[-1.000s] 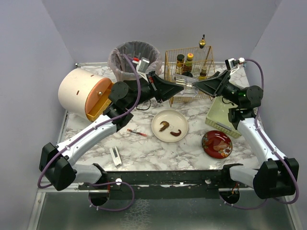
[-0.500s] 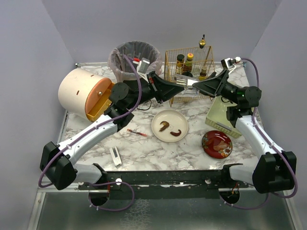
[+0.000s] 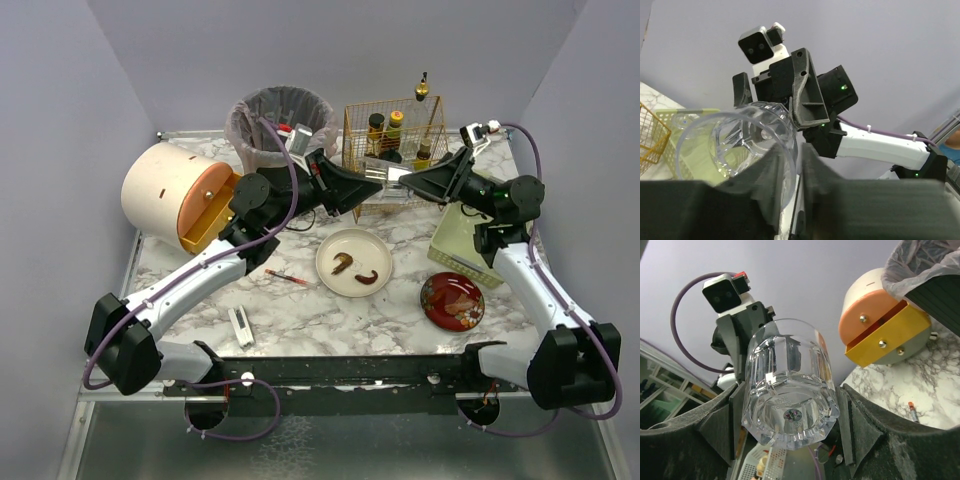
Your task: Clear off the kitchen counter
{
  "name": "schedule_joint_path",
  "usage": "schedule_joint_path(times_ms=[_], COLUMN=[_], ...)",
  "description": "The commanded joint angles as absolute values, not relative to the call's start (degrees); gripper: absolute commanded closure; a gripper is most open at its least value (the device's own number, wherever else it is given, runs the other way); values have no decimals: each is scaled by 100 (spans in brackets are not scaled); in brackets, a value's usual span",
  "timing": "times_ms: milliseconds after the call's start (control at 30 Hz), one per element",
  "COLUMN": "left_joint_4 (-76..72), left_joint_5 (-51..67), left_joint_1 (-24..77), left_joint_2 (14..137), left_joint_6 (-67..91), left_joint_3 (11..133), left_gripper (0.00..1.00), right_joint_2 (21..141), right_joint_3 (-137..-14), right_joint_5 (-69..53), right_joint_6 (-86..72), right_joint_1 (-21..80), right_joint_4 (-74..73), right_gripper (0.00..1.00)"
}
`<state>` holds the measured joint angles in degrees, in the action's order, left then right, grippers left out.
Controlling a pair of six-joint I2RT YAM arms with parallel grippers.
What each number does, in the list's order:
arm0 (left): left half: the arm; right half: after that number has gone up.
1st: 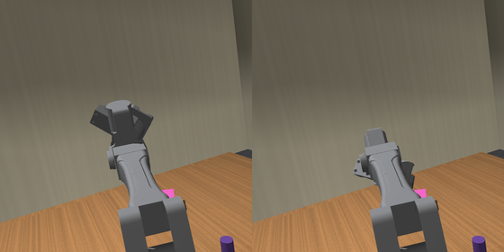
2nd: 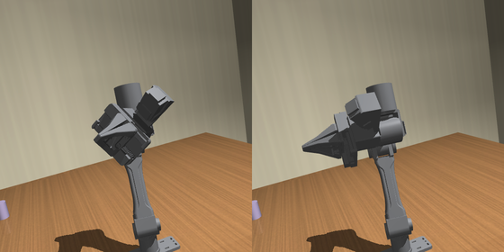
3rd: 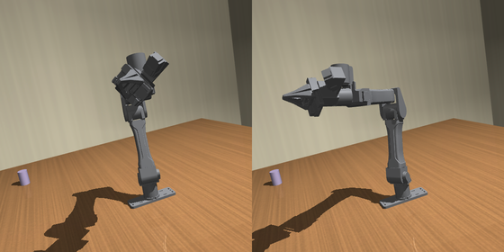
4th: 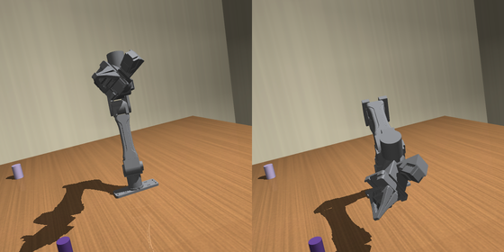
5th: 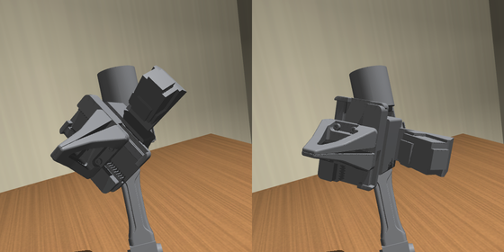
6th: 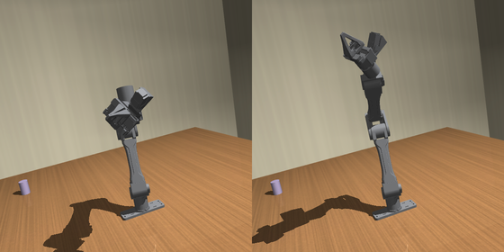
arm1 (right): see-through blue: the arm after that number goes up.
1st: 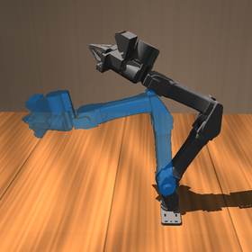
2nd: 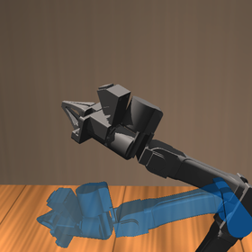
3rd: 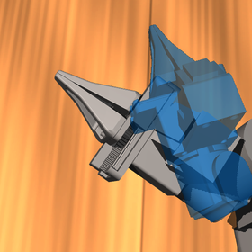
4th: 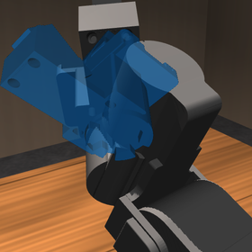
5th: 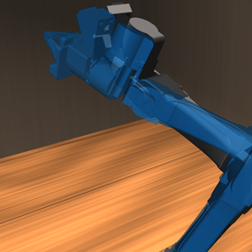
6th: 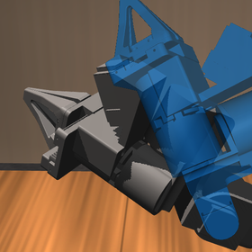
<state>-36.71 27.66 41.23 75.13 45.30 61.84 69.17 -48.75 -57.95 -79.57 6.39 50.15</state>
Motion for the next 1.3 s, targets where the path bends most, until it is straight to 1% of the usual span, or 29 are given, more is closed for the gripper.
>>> schedule_joint_path(times_ms=[0, 67, 200, 333, 400, 500, 567, 667, 700, 833, 933, 1000, 1100, 1267], left_joint_4=[-3946, -3886, -3467, -2658, -2007, -594, 24, 601, 711, 1169, 1349, 1335, 1288, 1171], left_joint_5=[2647, 2630, 2611, 2548, 2375, 1581, 964, 524, 475, 436, 508, 510, 549, 858], left_joint_1=[3953, 3812, 3434, 2939, 2793, 2786, 2786, 2786, 2786, 2786, 2786, 2786, 2786, 2786], left_joint_2=[7459, 7400, 7234, 6995, 6862, 6737, 6638, 6526, 6497, 6508, 6484, 6418, 6373, 6382], left_joint_6=[4430, 4410, 4207, 3849, 3353, 2502, 2108, 1789, 1739, 1750, 1788, 1821, 1915, 2085], left_joint_3=[6008, 5927, 5850, 5811, 5907, 6211, 6309, 6332, 6324, 6387, 6345, 6211, 6082, 6051], left_gripper=[61, 45, 24, 13, 12, 10, 8, 5, 1, 1, 1, 1, 1, 1], right_joint_2=[6539, 6362, 6114, 6082, 6036, 5912, 5951, 6147, 6237, 6489, 6816, 7125, 7682, 8277], right_joint_3=[-5275, -5517, -6076, -6610, -6732, -6746, -6914, -7227, -7313, -7520, -7720, -7956, -8384, -8804], right_joint_5=[-5506, -5114, -4073, -2944, -2276, -1237, -347, 1044, 1416, 2397, 2843, 2898, 2565, 2334], right_joint_6=[-6756, -6028, -4539, -3437, -3075, -2602, -2248, -1809, -1721, -1369, -1043, -848, -679, -483], right_joint_1=[686, 686, 686, 686, 686, 686, 686, 677, 666, 465, 253, 53, -487, -959], right_joint_4=[3466, 2408, 402, -1230, -1703, -2049, -2415, -2917, -3011, -3035, -3193, -3412, -4000, -4458], right_gripper=[61, 61, 61, 61, 61, 61, 61, 61, 61, 61, 61, 61, 61, 59])
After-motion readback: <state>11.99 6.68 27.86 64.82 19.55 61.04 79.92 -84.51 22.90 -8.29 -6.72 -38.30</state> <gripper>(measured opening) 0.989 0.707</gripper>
